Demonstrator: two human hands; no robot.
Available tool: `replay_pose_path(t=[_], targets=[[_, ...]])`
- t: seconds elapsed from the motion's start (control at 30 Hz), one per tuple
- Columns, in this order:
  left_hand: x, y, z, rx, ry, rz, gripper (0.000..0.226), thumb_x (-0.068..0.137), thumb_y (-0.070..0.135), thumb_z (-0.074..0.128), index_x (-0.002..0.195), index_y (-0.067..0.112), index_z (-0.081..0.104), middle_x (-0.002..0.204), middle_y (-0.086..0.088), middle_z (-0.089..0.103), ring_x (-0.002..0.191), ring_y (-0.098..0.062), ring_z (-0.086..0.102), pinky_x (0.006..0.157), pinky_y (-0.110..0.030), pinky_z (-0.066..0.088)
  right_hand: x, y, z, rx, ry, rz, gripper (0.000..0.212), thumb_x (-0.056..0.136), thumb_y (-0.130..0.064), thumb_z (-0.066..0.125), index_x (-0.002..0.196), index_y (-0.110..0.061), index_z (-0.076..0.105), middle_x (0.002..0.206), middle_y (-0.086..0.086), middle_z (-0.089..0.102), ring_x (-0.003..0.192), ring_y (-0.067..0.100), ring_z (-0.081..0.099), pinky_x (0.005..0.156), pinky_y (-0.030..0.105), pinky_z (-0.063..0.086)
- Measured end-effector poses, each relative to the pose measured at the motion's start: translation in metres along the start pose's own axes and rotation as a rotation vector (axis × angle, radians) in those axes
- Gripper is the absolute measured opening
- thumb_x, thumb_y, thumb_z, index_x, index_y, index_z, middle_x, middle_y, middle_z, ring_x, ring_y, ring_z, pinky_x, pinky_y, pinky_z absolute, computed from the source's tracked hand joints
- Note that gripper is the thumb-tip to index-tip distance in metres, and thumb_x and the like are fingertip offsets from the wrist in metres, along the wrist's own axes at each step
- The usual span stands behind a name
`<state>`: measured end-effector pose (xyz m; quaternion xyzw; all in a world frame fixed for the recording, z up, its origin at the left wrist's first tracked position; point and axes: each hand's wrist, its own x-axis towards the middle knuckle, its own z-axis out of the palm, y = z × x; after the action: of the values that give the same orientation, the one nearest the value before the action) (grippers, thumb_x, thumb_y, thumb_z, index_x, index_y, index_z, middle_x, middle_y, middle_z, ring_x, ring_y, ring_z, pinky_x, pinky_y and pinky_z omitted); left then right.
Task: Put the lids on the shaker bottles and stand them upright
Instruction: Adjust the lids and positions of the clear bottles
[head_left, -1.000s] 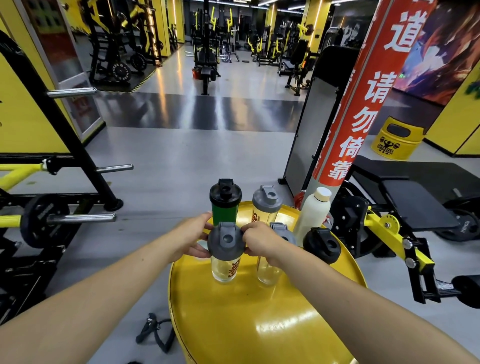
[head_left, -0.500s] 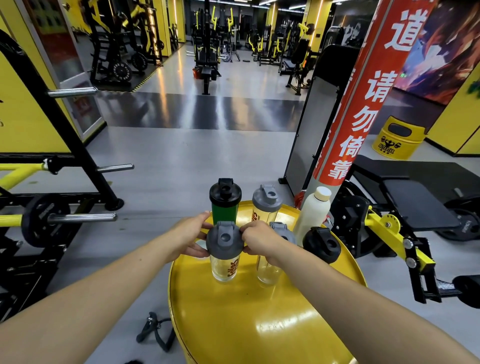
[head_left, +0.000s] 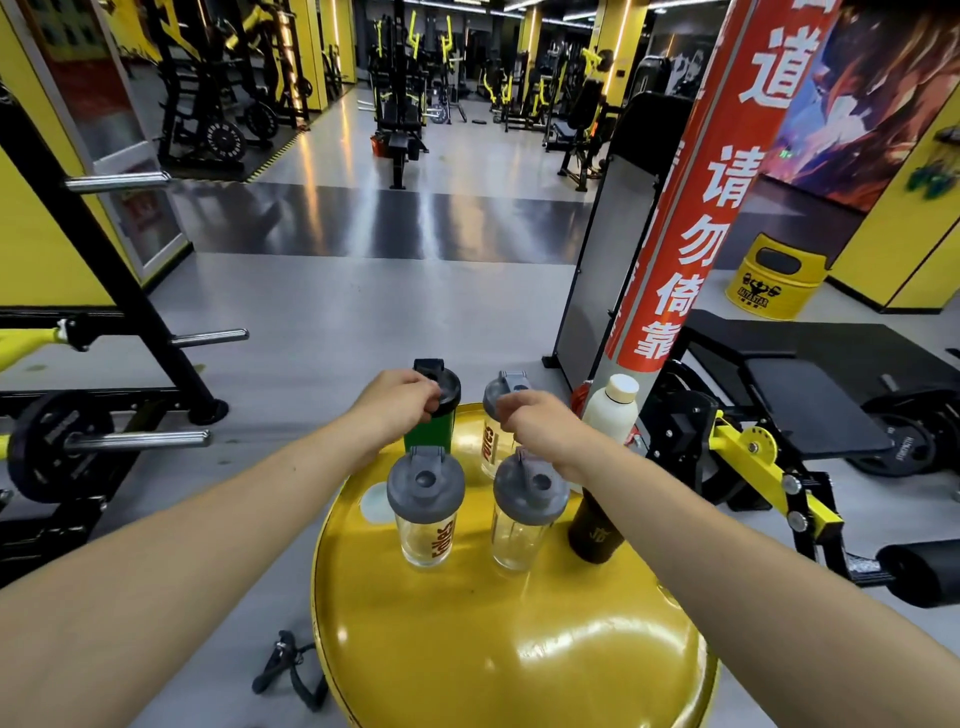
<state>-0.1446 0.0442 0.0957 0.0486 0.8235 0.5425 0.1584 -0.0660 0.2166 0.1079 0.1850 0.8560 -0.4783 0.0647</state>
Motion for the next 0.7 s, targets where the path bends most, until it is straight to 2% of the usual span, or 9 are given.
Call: replay_pose_path(t=[0.13, 0.23, 0.27, 0.33, 0.4, 0.47, 0.53, 0.63, 0.7], targets=[[0.016, 0.016, 0.037, -0.104, -0.067, -0.030, 0.019, 0.097, 0.022, 0.052, 0.088, 0.011, 0.065, 0.094, -0.007, 0.070, 0.080, -0.024, 0.067, 0.077, -0.034, 0.052, 0.022, 0.011, -0.031, 0.032, 0.089, -0.003, 0.043, 0.093, 0.000, 0.044, 0.132, -0.009, 0.060, 0.128, 0.014, 0.063, 0.119, 0.034, 0.058, 0.102, 0.047, 0.047], [0.029, 0.024, 0.067, -0.244, -0.115, -0.128, 0.025, 0.098, 0.019, 0.045, 0.074, 0.019, 0.050, 0.083, -0.006, 0.053, 0.075, -0.023, 0.050, 0.067, -0.031, 0.040, 0.044, 0.025, -0.050, 0.057, 0.134, 0.020, 0.046, 0.093, -0.001, 0.042, 0.135, -0.008, 0.058, 0.136, 0.011, 0.059, 0.121, 0.027, 0.056, 0.095, 0.035, 0.046], [0.033, 0.026, 0.076, -0.275, -0.117, -0.158, 0.023, 0.100, 0.023, 0.043, 0.078, 0.020, 0.051, 0.085, -0.004, 0.051, 0.085, -0.023, 0.048, 0.073, -0.033, 0.040, 0.050, 0.029, -0.055, 0.054, 0.138, 0.030, 0.045, 0.094, -0.003, 0.041, 0.136, -0.008, 0.058, 0.140, 0.011, 0.058, 0.123, 0.026, 0.054, 0.095, 0.032, 0.045], [0.044, 0.024, 0.091, -0.346, -0.137, -0.211, 0.025, 0.104, 0.033, 0.038, 0.108, 0.018, 0.057, 0.108, -0.005, 0.055, 0.111, -0.026, 0.049, 0.093, -0.037, 0.038, 0.063, 0.037, -0.062, 0.081, 0.111, 0.059, 0.042, 0.097, -0.003, 0.041, 0.137, -0.003, 0.056, 0.141, 0.017, 0.056, 0.128, 0.033, 0.052, 0.097, 0.036, 0.044], [0.052, 0.024, 0.101, -0.392, -0.125, -0.266, 0.049, 0.105, 0.042, 0.031, 0.139, 0.011, 0.047, 0.138, -0.005, 0.051, 0.136, -0.027, 0.041, 0.109, -0.039, 0.031, 0.075, 0.043, -0.064, 0.116, 0.070, 0.079, 0.037, 0.099, -0.004, 0.040, 0.131, 0.004, 0.057, 0.132, 0.025, 0.058, 0.124, 0.040, 0.052, 0.093, 0.041, 0.043], [0.063, 0.022, 0.108, -0.380, -0.093, -0.279, 0.062, 0.103, 0.051, 0.030, 0.149, 0.010, 0.037, 0.157, -0.006, 0.037, 0.145, -0.029, 0.031, 0.113, -0.042, 0.027, 0.086, 0.047, -0.061, 0.106, 0.043, 0.111, 0.022, 0.099, -0.009, 0.040, 0.105, -0.005, 0.061, 0.101, 0.020, 0.058, 0.098, 0.033, 0.051, 0.080, 0.036, 0.037], [0.073, 0.017, 0.111, -0.372, -0.060, -0.290, 0.069, 0.101, 0.056, 0.031, 0.154, 0.012, 0.028, 0.162, -0.008, 0.029, 0.147, -0.030, 0.028, 0.115, -0.045, 0.026, 0.096, 0.050, -0.058, 0.134, 0.036, 0.124, 0.021, 0.100, -0.014, 0.039, 0.088, -0.012, 0.056, 0.093, 0.017, 0.052, 0.093, 0.030, 0.048, 0.079, 0.036, 0.040], [0.085, 0.008, 0.111, -0.387, -0.082, -0.315, 0.078, 0.098, 0.063, 0.029, 0.156, 0.012, 0.025, 0.160, -0.012, 0.032, 0.143, -0.034, 0.034, 0.112, -0.047, 0.030, 0.105, 0.054, -0.054, 0.214, -0.003, 0.133, 0.032, 0.104, -0.025, 0.039, 0.115, -0.003, 0.061, 0.127, 0.026, 0.057, 0.119, 0.043, 0.056, 0.101, 0.046, 0.048], [0.089, 0.002, 0.112, -0.417, -0.091, -0.329, 0.079, 0.097, 0.064, 0.030, 0.155, 0.011, 0.026, 0.159, -0.014, 0.034, 0.140, -0.037, 0.038, 0.111, -0.046, 0.033, 0.111, 0.059, -0.052, 0.228, -0.045, 0.128, 0.031, 0.104, -0.018, 0.039, 0.120, -0.002, 0.060, 0.133, 0.028, 0.055, 0.115, 0.040, 0.060, 0.097, 0.044, 0.051]])
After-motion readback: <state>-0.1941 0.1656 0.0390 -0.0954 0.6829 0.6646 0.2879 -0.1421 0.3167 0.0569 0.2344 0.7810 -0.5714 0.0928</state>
